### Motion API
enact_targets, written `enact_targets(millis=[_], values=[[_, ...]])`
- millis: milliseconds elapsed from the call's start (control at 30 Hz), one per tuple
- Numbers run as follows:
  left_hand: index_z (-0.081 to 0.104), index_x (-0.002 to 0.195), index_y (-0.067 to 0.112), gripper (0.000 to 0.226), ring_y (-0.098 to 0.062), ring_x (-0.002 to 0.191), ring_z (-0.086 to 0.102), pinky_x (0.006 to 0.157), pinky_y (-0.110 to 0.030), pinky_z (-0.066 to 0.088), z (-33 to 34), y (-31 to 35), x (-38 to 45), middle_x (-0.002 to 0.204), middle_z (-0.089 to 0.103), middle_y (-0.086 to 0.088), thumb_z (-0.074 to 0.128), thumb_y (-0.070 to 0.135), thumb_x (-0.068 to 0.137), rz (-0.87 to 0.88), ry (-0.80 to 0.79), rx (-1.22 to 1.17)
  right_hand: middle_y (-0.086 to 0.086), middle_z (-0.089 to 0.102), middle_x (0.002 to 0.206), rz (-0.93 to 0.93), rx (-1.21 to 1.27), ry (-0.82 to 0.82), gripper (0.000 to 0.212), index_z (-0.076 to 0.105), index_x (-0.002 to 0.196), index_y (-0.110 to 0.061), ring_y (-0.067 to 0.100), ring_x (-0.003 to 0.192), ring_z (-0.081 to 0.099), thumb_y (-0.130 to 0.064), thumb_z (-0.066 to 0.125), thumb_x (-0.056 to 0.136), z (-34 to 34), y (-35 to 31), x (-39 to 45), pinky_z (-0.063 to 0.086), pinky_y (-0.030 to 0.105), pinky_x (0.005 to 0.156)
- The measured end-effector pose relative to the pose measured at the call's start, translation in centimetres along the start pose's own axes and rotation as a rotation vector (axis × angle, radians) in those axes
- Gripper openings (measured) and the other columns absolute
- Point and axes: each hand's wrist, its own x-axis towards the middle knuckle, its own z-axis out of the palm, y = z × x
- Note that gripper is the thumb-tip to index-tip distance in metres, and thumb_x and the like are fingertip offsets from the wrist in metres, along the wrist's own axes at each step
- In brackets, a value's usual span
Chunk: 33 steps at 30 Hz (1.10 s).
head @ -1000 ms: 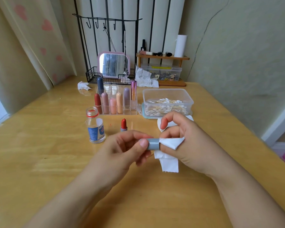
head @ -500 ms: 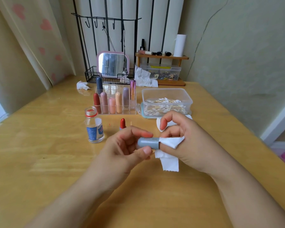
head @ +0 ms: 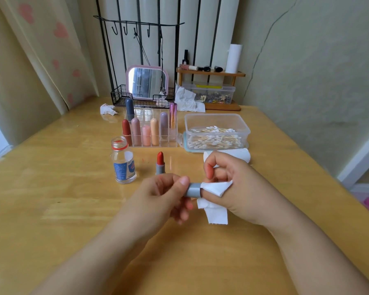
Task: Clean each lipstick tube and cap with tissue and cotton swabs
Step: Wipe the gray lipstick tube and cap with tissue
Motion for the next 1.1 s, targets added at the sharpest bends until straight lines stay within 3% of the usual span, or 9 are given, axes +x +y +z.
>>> enact_targets(millis=[167, 267, 400, 467, 600, 733, 900, 1000, 1100], values=[[0.062, 0.086, 0.008, 0.016, -0.013, 0.062, 0.058, 0.064, -0.021, 0.05, -0.4, -0.2, 0.0, 0.068, 0.065, -0.002, 0.073, 0.012, 0.076, 0.138, 0.01, 0.073, 0.004, 0.054, 0.065, 0.076, 0.107, 0.005, 0.026, 0.046, 0.08, -0.017, 0.018, 0.064, 0.047, -0.005, 0.07, 0.081, -0.3, 0.9, 0.5, 0.037, 0.029, 0.059], [0.062, 0.084, 0.01, 0.014, -0.013, 0.062, 0.059, 0.061, -0.018, 0.049, -0.6, -0.4, 0.2, 0.07, 0.066, -0.003, 0.073, 0.003, 0.079, 0.09, 0.129, 0.167, 0.006, 0.061, 0.072, 0.153, 0.094, 0.097, 0.023, 0.054, 0.075, -0.024, 0.018, 0.067, 0.055, -0.023, 0.077, 0.074, -0.3, 1.8, 0.8, 0.039, 0.031, 0.062], [0.062, 0.086, 0.012, 0.012, -0.014, 0.061, 0.067, 0.07, -0.026, 0.054, -1.0, -0.2, 0.3, 0.071, 0.071, -0.004, 0.067, 0.002, 0.083, -0.024, 0.251, 0.271, 0.003, 0.072, 0.077, 0.196, 0.052, 0.237, 0.018, 0.067, 0.077, -0.011, 0.017, 0.073, 0.063, -0.027, 0.075, 0.08, -1.0, 2.7, 0.9, 0.046, 0.034, 0.068], [0.062, 0.09, 0.016, 0.012, -0.012, 0.063, 0.069, 0.072, -0.026, 0.053, -1.0, -0.2, 0.3, 0.074, 0.072, -0.003, 0.067, 0.007, 0.084, -0.059, 0.272, 0.328, 0.006, 0.069, 0.079, 0.188, -0.1, 0.24, 0.027, 0.067, 0.087, -0.003, 0.015, 0.072, 0.058, -0.03, 0.069, 0.083, -0.8, 3.2, 1.0, 0.044, 0.03, 0.067], [0.064, 0.09, 0.021, 0.004, 0.004, 0.048, 0.06, 0.048, -0.006, 0.04, -0.8, 0.0, 0.1, 0.069, 0.067, 0.004, 0.062, 0.018, 0.088, -0.023, 0.313, 0.543, -0.006, 0.061, 0.108, 0.145, -0.418, 0.276, 0.029, 0.059, 0.121, -0.024, 0.006, 0.098, 0.051, -0.017, 0.053, 0.093, 0.2, 3.7, 1.3, 0.034, 0.003, 0.067], [0.061, 0.087, 0.028, 0.004, 0.0, 0.063, 0.054, 0.051, -0.009, 0.038, -0.9, 0.3, -0.3, 0.078, 0.06, 0.013, 0.058, 0.03, 0.089, 0.024, 0.314, 0.865, -0.005, 0.052, 0.123, 0.103, -0.789, 0.286, 0.056, 0.038, 0.139, -0.03, 0.014, 0.119, 0.043, -0.018, 0.06, 0.089, 0.6, 3.9, 2.0, 0.022, 0.02, 0.087], [0.059, 0.094, 0.029, 0.01, -0.003, 0.066, 0.047, 0.052, -0.016, 0.032, -1.6, 0.3, -0.2, 0.081, 0.053, 0.013, 0.051, 0.035, 0.092, -0.008, 0.297, 1.058, 0.0, 0.06, 0.096, -0.219, -0.833, 0.276, 0.022, 0.072, 0.091, -0.021, 0.023, 0.095, 0.051, -0.02, 0.066, 0.07, 1.4, 4.1, 2.2, 0.025, 0.03, 0.081], [0.06, 0.104, 0.025, 0.017, -0.013, 0.08, 0.052, 0.063, -0.024, 0.038, -2.2, 0.3, 0.2, 0.092, 0.057, 0.009, 0.05, 0.035, 0.094, -0.045, 0.281, 1.163, -0.006, 0.055, 0.103, -0.188, -0.809, -0.024, 0.017, 0.073, 0.098, -0.025, 0.018, 0.107, 0.045, -0.026, 0.065, 0.084, 2.2, 3.4, 1.7, 0.023, 0.025, 0.088], [0.061, 0.108, 0.022, 0.021, -0.018, 0.091, 0.057, 0.072, -0.026, 0.043, -2.8, 0.2, 0.6, 0.1, 0.062, 0.002, 0.049, 0.034, 0.095, -0.087, 0.289, 1.223, -0.006, 0.057, 0.103, -0.214, -0.85, -0.045, 0.014, 0.074, 0.096, -0.026, 0.016, 0.107, 0.042, -0.027, 0.066, 0.085, 2.5, 4.3, 2.0, 0.017, 0.022, 0.083]])
